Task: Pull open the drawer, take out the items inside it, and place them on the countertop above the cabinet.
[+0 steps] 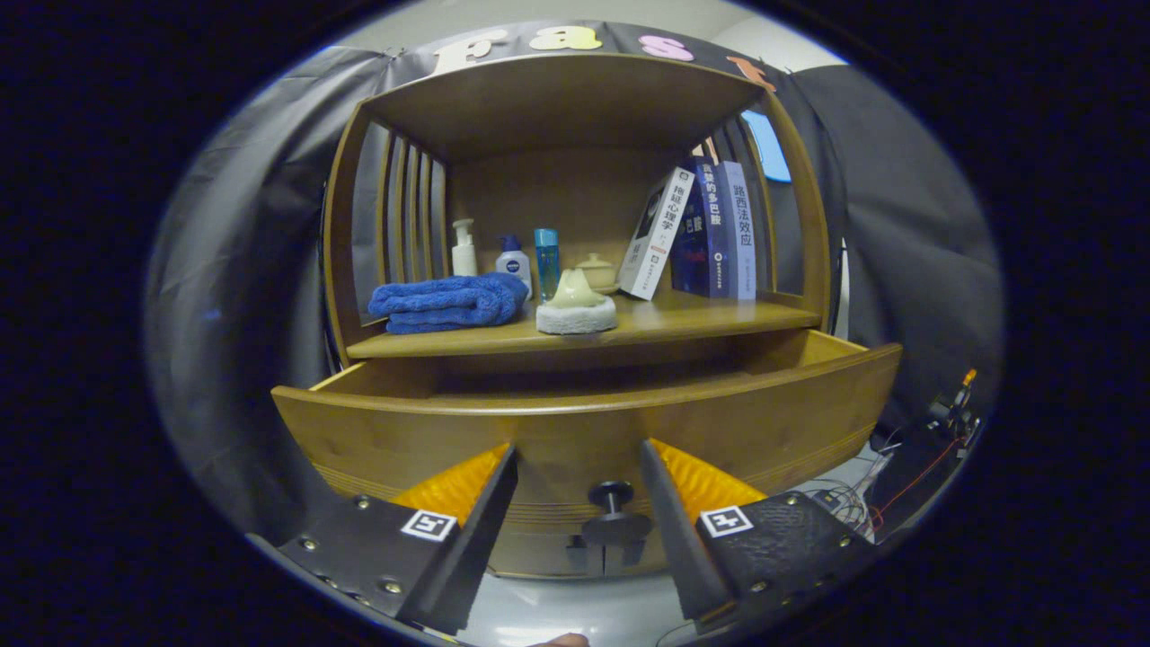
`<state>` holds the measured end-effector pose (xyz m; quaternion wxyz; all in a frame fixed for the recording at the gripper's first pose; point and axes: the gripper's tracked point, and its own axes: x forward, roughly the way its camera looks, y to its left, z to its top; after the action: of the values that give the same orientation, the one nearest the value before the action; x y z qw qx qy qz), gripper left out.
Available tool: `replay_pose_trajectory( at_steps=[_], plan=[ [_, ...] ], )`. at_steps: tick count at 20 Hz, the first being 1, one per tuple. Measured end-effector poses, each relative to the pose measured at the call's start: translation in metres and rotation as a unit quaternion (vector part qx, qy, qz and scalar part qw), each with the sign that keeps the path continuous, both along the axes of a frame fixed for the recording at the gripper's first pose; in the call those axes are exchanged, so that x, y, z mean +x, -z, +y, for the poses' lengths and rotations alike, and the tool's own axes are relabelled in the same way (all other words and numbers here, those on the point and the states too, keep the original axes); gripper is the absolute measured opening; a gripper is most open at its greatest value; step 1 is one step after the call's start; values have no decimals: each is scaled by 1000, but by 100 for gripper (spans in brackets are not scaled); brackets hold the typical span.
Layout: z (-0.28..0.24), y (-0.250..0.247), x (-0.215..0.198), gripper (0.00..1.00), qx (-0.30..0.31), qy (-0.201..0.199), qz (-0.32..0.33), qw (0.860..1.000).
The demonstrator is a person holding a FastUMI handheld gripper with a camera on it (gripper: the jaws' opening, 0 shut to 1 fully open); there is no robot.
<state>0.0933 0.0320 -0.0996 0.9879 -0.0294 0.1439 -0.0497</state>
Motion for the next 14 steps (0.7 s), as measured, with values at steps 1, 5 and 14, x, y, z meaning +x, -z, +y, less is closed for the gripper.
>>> replay_pose_trajectory(
  at_steps=[1, 5, 14],
  plan=[
    [0, 0, 4, 84, 2, 0, 0, 1000],
    [-1, 2, 21, 84, 2, 0, -1, 1000],
    [-2, 7, 61, 85, 9, -1, -3, 1000]
  ],
)
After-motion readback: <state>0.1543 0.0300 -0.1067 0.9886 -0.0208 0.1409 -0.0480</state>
